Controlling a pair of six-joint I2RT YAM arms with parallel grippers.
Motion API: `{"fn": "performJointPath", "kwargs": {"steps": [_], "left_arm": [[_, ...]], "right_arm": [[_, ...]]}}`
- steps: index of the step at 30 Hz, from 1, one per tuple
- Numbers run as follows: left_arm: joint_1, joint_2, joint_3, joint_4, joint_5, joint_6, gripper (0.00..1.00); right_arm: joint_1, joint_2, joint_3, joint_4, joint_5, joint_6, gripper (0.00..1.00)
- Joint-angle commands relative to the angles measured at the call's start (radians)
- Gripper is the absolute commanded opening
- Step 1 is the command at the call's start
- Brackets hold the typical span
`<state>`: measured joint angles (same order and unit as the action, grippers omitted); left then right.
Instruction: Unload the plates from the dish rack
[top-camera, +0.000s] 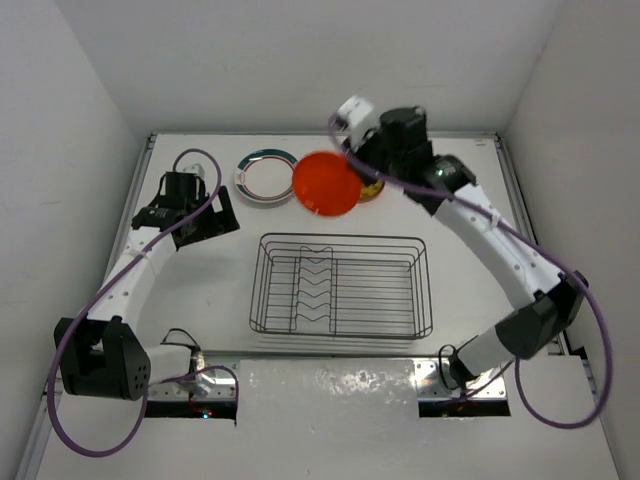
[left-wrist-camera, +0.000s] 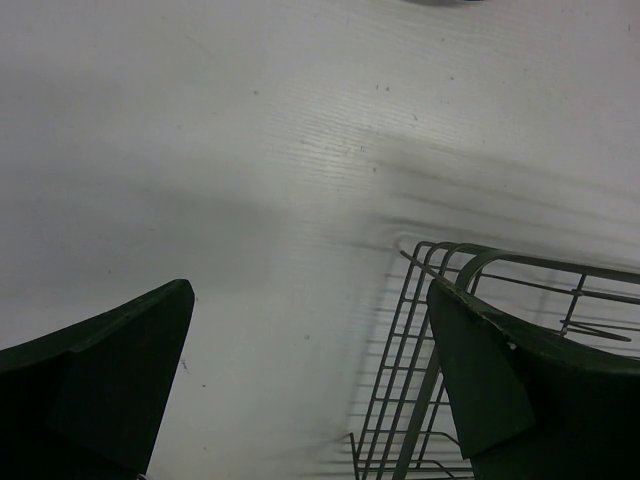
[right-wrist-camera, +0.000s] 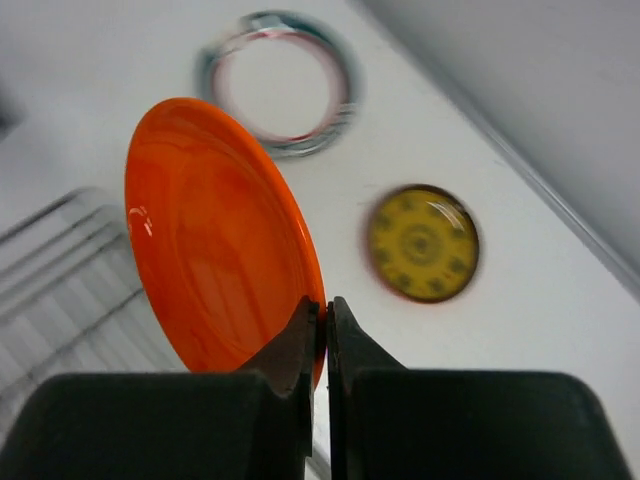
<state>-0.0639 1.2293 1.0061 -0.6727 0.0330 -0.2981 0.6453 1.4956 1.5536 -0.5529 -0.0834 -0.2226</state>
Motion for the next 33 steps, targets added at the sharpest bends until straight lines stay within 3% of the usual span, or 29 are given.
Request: {"fn": "performJointPath", "kwargs": {"steps": [1, 2, 4, 6, 8, 12, 17, 20, 24, 26, 27, 28, 29, 33], "left_arm": [[0.01, -0.001, 0.037, 0.035, -0.009, -0.019, 1.0], [0.01, -0.001, 0.04, 0.033, -0.005, -0.021, 1.0], [0.01, 0.002, 0.052, 0.028, 0.004, -0.019, 1.0], [0.012, 0.004, 0.071, 0.021, -0.001, -0.016, 1.0], [0.012, 0.01, 0.084, 0.019, -0.002, -0.006, 1.0], [0.025, 0.038, 0.163, -0.027, -0.028, 0.027, 1.0], [0.038, 0.061, 0.22, -0.045, -0.056, 0.036, 1.0], [0.039, 0.062, 0.198, -0.039, -0.054, 0.034, 1.0], [0.042, 0.064, 0.161, -0.027, -0.054, 0.028, 1.0], [0.042, 0.067, 0.152, -0.018, -0.054, 0.025, 1.0], [0.044, 0.07, 0.15, -0.011, -0.053, 0.024, 1.0], [0.044, 0.073, 0.154, -0.008, -0.051, 0.021, 1.0], [0.044, 0.079, 0.155, -0.005, -0.05, 0.016, 1.0], [0.049, 0.107, 0.195, -0.01, -0.065, -0.007, 1.0]], "right_arm": [[-0.232, 0.159, 0.092, 0.093, 0.203, 0.398, 0.0], [-0.289, 0.207, 0.141, 0.085, 0.188, 0.59, 0.0], [-0.43, 0.291, 0.157, 0.143, 0.116, 0.763, 0.0], [-0.493, 0.4, 0.14, 0.274, 0.028, 0.932, 0.0], [-0.541, 0.521, 0.198, 0.315, -0.007, 0.988, 0.0], [-0.555, 0.687, 0.368, 0.265, -0.013, 0.945, 0.0], [-0.559, 0.772, 0.419, 0.266, -0.033, 0.948, 0.04], [-0.553, 0.804, 0.416, 0.269, -0.078, 0.954, 0.22], [-0.512, 0.755, 0.367, 0.239, -0.127, 0.87, 0.35], [-0.495, 0.706, 0.318, 0.222, -0.104, 0.836, 0.59], [-0.495, 0.653, 0.256, 0.216, -0.076, 0.833, 0.83], [-0.495, 0.628, 0.228, 0.208, -0.067, 0.835, 0.95], [-0.496, 0.608, 0.199, 0.194, -0.044, 0.829, 0.99], [-0.492, 0.536, 0.279, 0.003, 0.111, 0.746, 0.99]]}}
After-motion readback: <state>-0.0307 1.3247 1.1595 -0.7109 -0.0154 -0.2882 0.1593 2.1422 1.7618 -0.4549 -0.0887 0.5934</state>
